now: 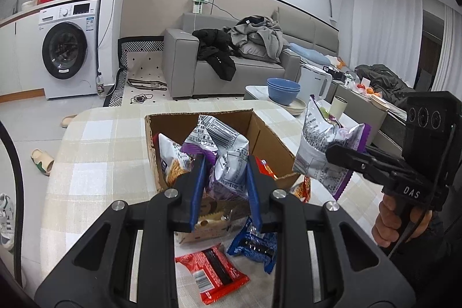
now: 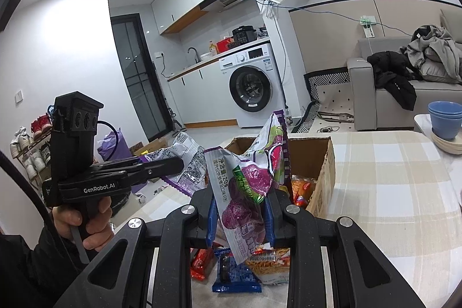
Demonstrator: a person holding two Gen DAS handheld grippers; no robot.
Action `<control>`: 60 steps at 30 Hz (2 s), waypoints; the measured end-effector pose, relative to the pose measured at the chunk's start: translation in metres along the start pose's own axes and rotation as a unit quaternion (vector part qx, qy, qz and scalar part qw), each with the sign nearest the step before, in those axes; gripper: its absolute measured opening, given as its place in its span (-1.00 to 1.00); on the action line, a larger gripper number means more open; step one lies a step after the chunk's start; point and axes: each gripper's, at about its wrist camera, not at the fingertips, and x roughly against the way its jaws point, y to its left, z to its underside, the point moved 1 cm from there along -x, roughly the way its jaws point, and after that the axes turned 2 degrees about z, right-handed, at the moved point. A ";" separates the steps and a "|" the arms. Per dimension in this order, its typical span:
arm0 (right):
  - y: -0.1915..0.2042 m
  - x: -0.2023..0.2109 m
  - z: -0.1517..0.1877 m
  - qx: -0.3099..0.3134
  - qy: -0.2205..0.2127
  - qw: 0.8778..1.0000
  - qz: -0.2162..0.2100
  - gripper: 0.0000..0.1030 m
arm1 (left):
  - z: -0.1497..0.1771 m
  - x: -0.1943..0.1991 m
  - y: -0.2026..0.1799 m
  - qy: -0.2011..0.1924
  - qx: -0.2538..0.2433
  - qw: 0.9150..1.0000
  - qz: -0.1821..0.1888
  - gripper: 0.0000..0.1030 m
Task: Organize snacks
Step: 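Carry both held bags over the cardboard box, then open both tools to drop the bags into the box, then move both open tools back toward the remaining snacks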
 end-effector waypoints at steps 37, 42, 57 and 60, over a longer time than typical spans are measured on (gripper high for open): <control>0.006 -0.065 -0.015 0.018 0.036 0.998 0.049 -0.51 | 0.005 -0.111 0.029 0.043 -0.003 0.998 -0.054 -0.47; 0.002 -0.069 -0.012 0.015 0.042 0.997 0.065 -0.22 | 0.009 -0.115 0.035 0.056 0.008 0.996 -0.063 -0.44; -0.017 -0.026 0.008 -0.020 0.034 0.995 0.093 0.95 | 0.024 -0.075 0.028 0.046 0.009 0.996 -0.073 0.72; -0.020 -0.017 0.016 -0.027 0.036 0.993 0.105 0.98 | 0.029 -0.068 0.023 0.052 0.008 0.996 -0.078 0.99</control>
